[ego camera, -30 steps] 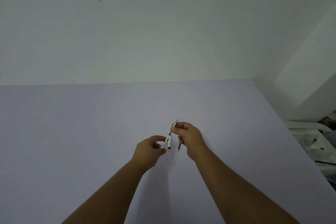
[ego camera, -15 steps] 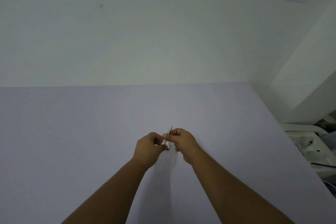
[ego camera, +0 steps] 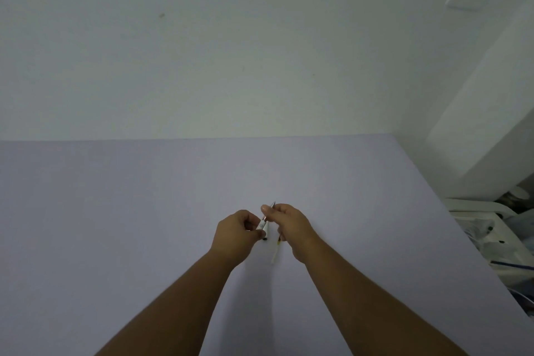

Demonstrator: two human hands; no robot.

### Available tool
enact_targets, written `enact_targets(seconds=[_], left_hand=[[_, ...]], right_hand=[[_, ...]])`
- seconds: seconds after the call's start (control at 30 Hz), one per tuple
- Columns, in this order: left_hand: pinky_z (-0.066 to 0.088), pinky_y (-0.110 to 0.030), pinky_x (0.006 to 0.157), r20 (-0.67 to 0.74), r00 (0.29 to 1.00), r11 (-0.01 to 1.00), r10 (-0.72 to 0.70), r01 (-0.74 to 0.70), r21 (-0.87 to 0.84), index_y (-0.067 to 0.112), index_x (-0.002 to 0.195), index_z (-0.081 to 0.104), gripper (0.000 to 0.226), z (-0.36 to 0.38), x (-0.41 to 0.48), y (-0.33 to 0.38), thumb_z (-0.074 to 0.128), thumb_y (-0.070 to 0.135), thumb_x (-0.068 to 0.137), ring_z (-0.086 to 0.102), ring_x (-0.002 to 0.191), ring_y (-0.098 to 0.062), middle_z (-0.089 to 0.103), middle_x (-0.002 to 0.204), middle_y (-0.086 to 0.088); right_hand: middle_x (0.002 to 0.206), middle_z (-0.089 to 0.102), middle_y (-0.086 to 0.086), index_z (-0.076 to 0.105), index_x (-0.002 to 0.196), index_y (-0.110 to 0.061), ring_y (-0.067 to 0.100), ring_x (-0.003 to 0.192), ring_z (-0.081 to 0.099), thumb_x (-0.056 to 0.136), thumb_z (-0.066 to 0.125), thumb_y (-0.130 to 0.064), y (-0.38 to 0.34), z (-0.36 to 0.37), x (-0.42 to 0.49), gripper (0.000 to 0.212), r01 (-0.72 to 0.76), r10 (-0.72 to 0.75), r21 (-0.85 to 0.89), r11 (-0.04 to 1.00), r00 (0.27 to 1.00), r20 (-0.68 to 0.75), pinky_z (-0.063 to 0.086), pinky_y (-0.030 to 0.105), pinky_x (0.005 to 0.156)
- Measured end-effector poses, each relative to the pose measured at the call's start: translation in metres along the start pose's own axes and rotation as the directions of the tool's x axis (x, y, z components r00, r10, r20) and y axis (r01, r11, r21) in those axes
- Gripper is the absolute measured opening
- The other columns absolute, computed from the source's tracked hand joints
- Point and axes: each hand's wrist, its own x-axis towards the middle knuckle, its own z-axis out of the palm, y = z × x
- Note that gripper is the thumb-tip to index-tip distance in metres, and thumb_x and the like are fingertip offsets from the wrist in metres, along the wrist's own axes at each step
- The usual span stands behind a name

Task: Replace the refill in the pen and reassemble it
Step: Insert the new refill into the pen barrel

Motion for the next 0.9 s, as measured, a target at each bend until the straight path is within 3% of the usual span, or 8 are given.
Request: enact_targets(seconds=[0.07, 0.2, 0.37, 0.5, 0.67, 0.8, 0.9], left_hand=[[0.043, -0.020, 0.051, 0.002, 1.000, 1.000, -0.002, 0.002, -0.009, 0.027, 0.071, 0.059, 0.020, -0.0014, 0.0008, 0.0024, 0.074, 0.015, 0.074, 0.056, 0.063, -0.006, 0.062, 0.072, 0.008], [0.047, -0.023, 0.053, 0.003, 1.000, 0.999, 0.007, -0.007, 0.032, 0.021, 0.078, 0.061, 0.015, -0.0011, -0.0006, 0.0031, 0.075, 0.016, 0.074, 0.056, 0.064, -0.011, 0.062, 0.076, 0.004], [0.044, -0.022, 0.050, 0.000, 1.000, 1.000, 0.003, -0.003, 0.014, 0.027, 0.069, 0.058, 0.021, -0.0034, -0.0025, 0.0017, 0.074, 0.014, 0.073, 0.055, 0.060, -0.008, 0.061, 0.071, 0.007], [0.045, -0.022, 0.050, 0.012, 1.000, 0.999, 0.017, -0.018, 0.028, 0.023, 0.075, 0.059, 0.017, -0.0037, -0.0040, 0.0027, 0.074, 0.014, 0.073, 0.055, 0.061, -0.009, 0.062, 0.074, 0.007], [0.044, -0.020, 0.052, -0.003, 1.000, 0.999, 0.027, -0.026, 0.027, 0.027, 0.070, 0.058, 0.021, -0.0061, -0.0044, 0.0058, 0.074, 0.014, 0.072, 0.055, 0.061, -0.007, 0.061, 0.071, 0.008], [0.040, -0.017, 0.054, -0.001, 0.999, 0.998, 0.033, -0.033, 0.056, 0.027, 0.072, 0.057, 0.021, -0.0044, -0.0060, 0.0057, 0.075, 0.015, 0.072, 0.054, 0.063, -0.005, 0.060, 0.071, 0.009], [0.042, -0.020, 0.051, -0.004, 1.000, 0.999, 0.009, -0.009, 0.042, 0.027, 0.070, 0.058, 0.021, -0.0064, -0.0058, 0.0041, 0.074, 0.014, 0.073, 0.054, 0.059, -0.009, 0.060, 0.069, 0.008]], right_hand=[[0.083, 0.064, -0.011, 0.068, 0.081, -0.029, 0.005, 0.074, 0.052, 0.085, 0.064, -0.033, -0.0025, -0.0037, -0.0009, 0.007, 0.024, -0.025, 0.014, 1.000, 0.999, 0.026, 0.041, 0.023, 0.067], [0.064, 0.052, -0.005, 0.053, 0.063, -0.020, 0.012, 0.059, 0.044, 0.078, 0.071, -0.039, -0.0034, -0.0038, 0.0001, 0.030, 0.010, -0.012, -0.127, 0.992, 1.000, -0.017, 0.039, 0.026, 0.060], [0.081, 0.066, -0.008, 0.070, 0.086, -0.025, 0.008, 0.067, 0.053, 0.084, 0.065, -0.028, -0.0026, -0.0074, -0.0023, 0.005, 0.052, -0.048, -0.038, 0.998, 0.995, 0.082, 0.044, 0.025, 0.065], [0.062, 0.050, -0.004, 0.052, 0.062, -0.020, 0.014, 0.057, 0.043, 0.077, 0.072, -0.039, -0.0044, -0.0031, -0.0014, 0.032, -0.002, 0.000, -0.119, 0.993, 1.000, -0.013, 0.040, 0.029, 0.060], [0.080, 0.064, -0.005, 0.069, 0.080, -0.024, 0.011, 0.068, 0.051, 0.085, 0.065, -0.027, -0.0076, -0.0060, -0.0040, 0.007, 0.035, -0.038, 0.037, 0.999, 0.997, 0.069, 0.043, 0.026, 0.064], [0.063, 0.046, -0.002, 0.046, 0.059, -0.019, 0.015, 0.057, 0.040, 0.078, 0.071, -0.043, -0.0082, -0.0020, -0.0044, 0.039, 0.003, -0.010, -0.144, 0.990, 0.999, -0.045, 0.038, 0.028, 0.059], [0.077, 0.060, -0.005, 0.062, 0.074, -0.024, 0.012, 0.069, 0.051, 0.083, 0.067, -0.037, -0.0056, -0.0025, -0.0063, 0.017, 0.042, -0.041, -0.064, 0.997, 0.999, 0.019, 0.042, 0.026, 0.064]])
